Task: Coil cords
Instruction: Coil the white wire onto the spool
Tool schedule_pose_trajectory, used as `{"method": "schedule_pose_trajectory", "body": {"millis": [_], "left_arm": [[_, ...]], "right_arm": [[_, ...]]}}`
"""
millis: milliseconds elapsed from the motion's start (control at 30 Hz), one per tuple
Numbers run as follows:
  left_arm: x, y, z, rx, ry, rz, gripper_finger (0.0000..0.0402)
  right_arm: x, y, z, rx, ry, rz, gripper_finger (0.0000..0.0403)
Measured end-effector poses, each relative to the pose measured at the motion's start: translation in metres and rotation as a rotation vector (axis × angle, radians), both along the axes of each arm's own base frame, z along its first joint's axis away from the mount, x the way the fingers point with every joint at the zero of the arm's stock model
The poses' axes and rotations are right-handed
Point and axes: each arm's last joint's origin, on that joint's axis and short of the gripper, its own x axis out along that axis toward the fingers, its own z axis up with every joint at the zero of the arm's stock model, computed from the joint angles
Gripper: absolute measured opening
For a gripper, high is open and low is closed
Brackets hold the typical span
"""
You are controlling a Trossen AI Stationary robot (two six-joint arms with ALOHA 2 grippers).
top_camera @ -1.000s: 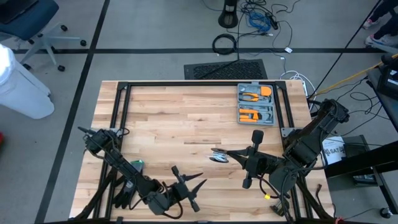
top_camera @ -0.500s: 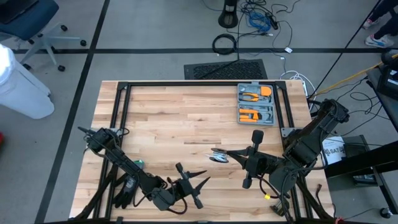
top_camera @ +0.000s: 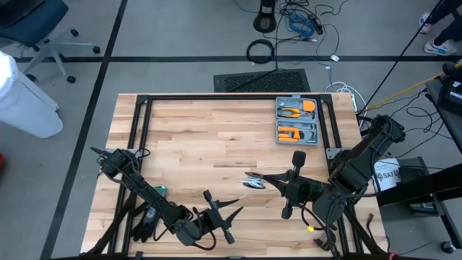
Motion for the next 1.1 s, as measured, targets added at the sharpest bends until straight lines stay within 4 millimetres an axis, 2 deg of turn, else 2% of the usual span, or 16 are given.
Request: {"method": "schedule_pose_trajectory", "body": {"millis": [333, 600, 1000, 1100], "left_arm": [[-0.008, -0.01, 0.0, 0.022, 0.01, -0.018, 0.0128], [-0.004, -0.002, 0.0, 0.022, 0.015, 0.079, 0.0128], [0.004, 0.01, -0.004, 0.06, 0.058, 0.114, 0.0127], [0.004, 0.01, -0.004, 0.061, 0.058, 0.115, 0.0117]], "right_arm": [[0.0, 0.0, 0.0, -0.002, 0.001, 0.001, 0.0], [0.0, 0.0, 0.0, -0.002, 0.001, 0.001, 0.0], [0.0, 0.0, 0.0, -0.002, 0.001, 0.001, 0.0], [0.0, 0.0, 0.0, -0.002, 0.001, 0.001, 0.0]]}}
